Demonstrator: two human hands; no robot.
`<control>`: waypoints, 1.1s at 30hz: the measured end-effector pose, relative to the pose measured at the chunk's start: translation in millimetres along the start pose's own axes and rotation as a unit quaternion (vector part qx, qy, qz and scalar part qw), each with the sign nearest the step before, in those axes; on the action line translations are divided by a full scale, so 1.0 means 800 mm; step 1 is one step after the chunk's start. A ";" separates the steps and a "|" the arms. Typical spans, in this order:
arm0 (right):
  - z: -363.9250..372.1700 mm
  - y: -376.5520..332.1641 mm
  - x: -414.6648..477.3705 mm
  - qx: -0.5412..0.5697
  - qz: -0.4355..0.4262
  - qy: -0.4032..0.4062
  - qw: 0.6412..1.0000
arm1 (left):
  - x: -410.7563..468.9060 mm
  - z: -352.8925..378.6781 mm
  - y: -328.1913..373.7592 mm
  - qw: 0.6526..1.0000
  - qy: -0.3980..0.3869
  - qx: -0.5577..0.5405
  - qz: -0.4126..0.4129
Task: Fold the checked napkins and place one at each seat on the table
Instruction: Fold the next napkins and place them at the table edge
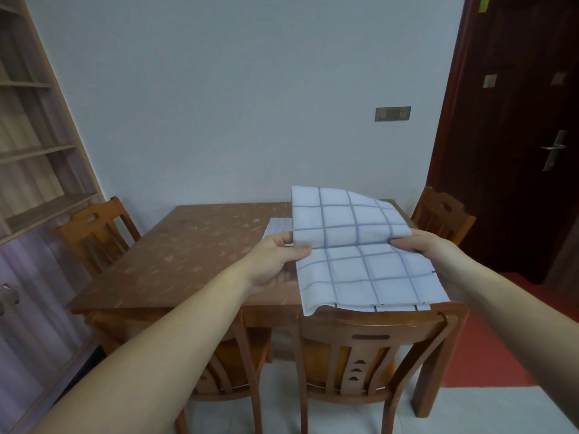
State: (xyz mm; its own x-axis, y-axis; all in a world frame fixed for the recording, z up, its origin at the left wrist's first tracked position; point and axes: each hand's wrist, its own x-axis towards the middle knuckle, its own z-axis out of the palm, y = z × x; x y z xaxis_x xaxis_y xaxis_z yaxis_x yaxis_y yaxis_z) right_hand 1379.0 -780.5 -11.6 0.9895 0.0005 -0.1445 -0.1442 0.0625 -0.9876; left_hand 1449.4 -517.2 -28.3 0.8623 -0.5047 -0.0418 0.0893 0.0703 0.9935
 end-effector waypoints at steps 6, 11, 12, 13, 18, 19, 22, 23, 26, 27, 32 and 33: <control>-0.003 0.000 -0.002 0.026 0.000 -0.024 0.999 | 0.004 0.004 0.004 1.000 -0.007 -0.016 0.007; -0.006 -0.001 -0.005 -0.004 -0.064 -0.037 0.997 | 0.006 0.008 0.004 0.999 0.000 -0.031 0.014; -0.007 -0.001 -0.005 -0.020 -0.079 -0.033 0.996 | 0.006 0.009 0.004 1.000 -0.003 -0.025 0.017; -0.008 -0.002 -0.006 -0.041 -0.087 -0.029 0.995 | 0.005 0.009 0.005 1.000 -0.004 -0.012 0.019; -0.011 -0.006 -0.009 -0.113 -0.102 -0.027 0.988 | 0.004 0.008 0.011 0.998 0.044 0.045 0.021; -0.010 -0.007 -0.011 -0.121 -0.106 -0.031 0.986 | 0.004 0.007 0.013 0.997 0.049 0.046 0.024; -0.010 -0.007 -0.013 -0.137 -0.111 -0.040 0.984 | 0.004 0.006 0.013 0.997 0.064 0.016 0.030; -0.012 -0.006 -0.012 -0.147 -0.113 -0.041 0.982 | 0.005 0.007 0.014 0.997 0.073 -0.006 0.031; -0.017 -0.006 -0.009 -0.176 -0.120 -0.044 0.976 | 0.009 0.006 0.013 0.993 0.102 -0.051 0.038; -0.019 -0.006 -0.008 -0.190 -0.118 -0.053 0.973 | 0.009 0.006 0.014 0.992 0.105 -0.053 0.039; -0.020 -0.008 -0.011 -0.271 -0.095 -0.082 0.954 | 0.004 0.014 0.026 0.991 0.113 0.026 0.069; -0.016 -0.009 -0.011 -0.272 -0.112 -0.053 0.954 | 0.005 0.016 0.028 0.990 0.103 0.063 0.079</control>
State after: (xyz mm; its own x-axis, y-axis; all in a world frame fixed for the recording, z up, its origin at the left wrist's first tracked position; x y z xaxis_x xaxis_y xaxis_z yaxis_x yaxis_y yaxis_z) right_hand 1371.5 -794.0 -4.5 0.9873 0.1498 0.0528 0.1162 -0.4542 -0.8833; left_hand 1448.1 -528.6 -5.0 0.9448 -0.3098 0.1068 -0.1058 0.0200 0.9942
